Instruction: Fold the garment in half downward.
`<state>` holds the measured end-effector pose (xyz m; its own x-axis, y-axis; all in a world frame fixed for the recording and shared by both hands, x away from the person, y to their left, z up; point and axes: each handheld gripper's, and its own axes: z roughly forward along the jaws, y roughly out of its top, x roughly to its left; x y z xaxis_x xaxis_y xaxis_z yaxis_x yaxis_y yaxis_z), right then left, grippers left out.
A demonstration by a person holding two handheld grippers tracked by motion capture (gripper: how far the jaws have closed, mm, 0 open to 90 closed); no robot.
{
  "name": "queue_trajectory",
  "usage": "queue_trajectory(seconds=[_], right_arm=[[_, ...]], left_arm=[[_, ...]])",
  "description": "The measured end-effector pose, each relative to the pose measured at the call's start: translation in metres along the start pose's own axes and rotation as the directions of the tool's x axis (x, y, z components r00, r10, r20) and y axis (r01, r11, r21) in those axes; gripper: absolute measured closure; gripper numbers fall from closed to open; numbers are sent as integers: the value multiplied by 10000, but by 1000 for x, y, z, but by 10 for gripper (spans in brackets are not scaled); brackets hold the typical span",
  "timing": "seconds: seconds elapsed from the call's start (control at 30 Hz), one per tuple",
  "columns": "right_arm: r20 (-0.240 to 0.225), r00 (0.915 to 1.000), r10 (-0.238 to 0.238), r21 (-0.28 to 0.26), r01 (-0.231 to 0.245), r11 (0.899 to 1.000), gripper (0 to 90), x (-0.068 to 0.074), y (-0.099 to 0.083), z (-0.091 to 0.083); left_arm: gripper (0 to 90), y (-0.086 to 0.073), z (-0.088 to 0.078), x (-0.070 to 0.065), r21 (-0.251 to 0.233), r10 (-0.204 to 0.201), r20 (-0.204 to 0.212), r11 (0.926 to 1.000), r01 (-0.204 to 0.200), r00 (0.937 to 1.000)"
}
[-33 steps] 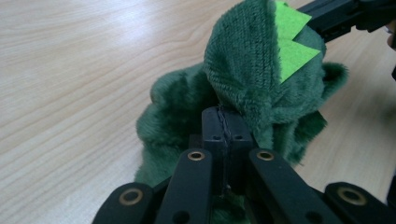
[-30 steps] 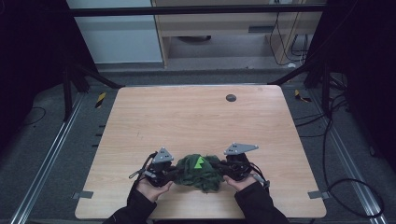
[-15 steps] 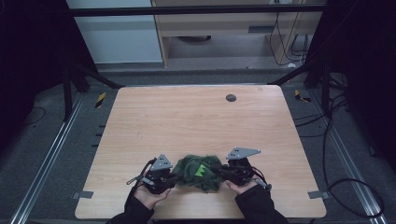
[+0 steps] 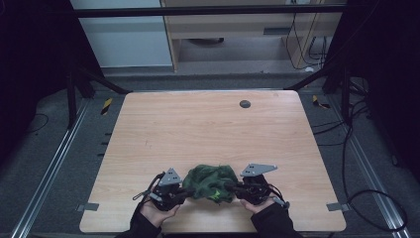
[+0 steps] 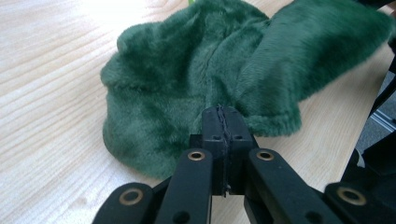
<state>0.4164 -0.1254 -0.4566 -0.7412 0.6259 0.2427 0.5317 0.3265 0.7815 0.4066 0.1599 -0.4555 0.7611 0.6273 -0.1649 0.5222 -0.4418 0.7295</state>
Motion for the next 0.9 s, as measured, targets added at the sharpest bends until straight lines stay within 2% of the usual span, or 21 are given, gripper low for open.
queue_trajectory(seconds=[0.2,0.3,0.5,0.67,0.9], right_arm=[[38,10000,17,-24,-17,10000,886,0,-3,-5],[132,9999,76,-272,-73,9996,896,-1,-1,-7],[308,9992,262,-526,-245,9983,897,-6,5,2],[278,9996,-33,-228,39,9997,898,-3,5,10],[137,9999,3,299,-7,9996,898,-5,-9,13]], left_arm=[[898,-3,-3,1,22,-54,-203,10000,54,9998],[898,-2,-4,4,-46,-152,-402,9999,151,9991],[898,1,0,10,-17,-230,-588,9997,229,9980],[898,-2,10,8,402,42,-769,9992,-11,9970],[899,-6,22,9,855,94,-906,9963,-17,9958]])
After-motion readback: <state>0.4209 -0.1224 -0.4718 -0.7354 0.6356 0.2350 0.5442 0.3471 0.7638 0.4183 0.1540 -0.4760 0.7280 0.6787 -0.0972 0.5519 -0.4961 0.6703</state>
